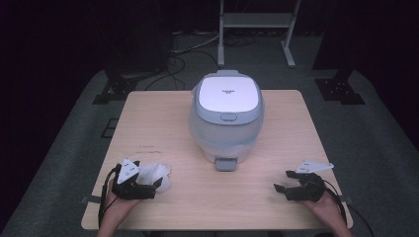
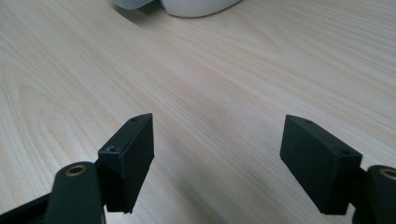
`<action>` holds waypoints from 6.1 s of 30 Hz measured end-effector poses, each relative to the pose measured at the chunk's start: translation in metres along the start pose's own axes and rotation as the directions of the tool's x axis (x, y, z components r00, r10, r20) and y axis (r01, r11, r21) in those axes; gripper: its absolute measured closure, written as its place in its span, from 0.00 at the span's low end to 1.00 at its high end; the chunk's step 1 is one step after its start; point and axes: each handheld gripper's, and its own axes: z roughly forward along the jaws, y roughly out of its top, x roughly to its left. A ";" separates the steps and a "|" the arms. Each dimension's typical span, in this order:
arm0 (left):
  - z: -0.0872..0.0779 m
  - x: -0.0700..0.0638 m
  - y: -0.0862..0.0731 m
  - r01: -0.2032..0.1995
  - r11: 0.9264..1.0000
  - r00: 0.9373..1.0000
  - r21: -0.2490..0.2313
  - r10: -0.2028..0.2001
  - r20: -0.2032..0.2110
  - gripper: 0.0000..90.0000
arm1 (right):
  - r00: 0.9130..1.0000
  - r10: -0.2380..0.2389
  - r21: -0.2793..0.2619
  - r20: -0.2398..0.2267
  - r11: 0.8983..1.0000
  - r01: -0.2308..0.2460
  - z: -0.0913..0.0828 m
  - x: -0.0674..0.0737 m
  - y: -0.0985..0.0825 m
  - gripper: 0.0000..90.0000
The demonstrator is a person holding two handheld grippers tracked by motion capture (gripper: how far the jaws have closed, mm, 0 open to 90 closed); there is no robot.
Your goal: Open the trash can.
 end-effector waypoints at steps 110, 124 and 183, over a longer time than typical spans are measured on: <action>0.000 0.010 0.001 0.033 0.987 0.999 0.156 -0.034 0.003 0.25 | 0.957 -0.289 0.007 0.021 0.957 0.289 0.124 0.087 0.096 0.96; 0.013 0.012 0.011 -0.030 0.970 0.999 0.243 0.025 0.023 0.54 | 0.956 -0.293 0.017 0.017 0.956 0.292 0.125 0.086 0.096 0.97; -0.043 0.032 0.060 -0.114 0.964 0.969 0.238 0.055 0.239 0.99 | 0.957 -0.291 0.021 0.013 0.956 0.291 0.126 0.086 0.097 0.97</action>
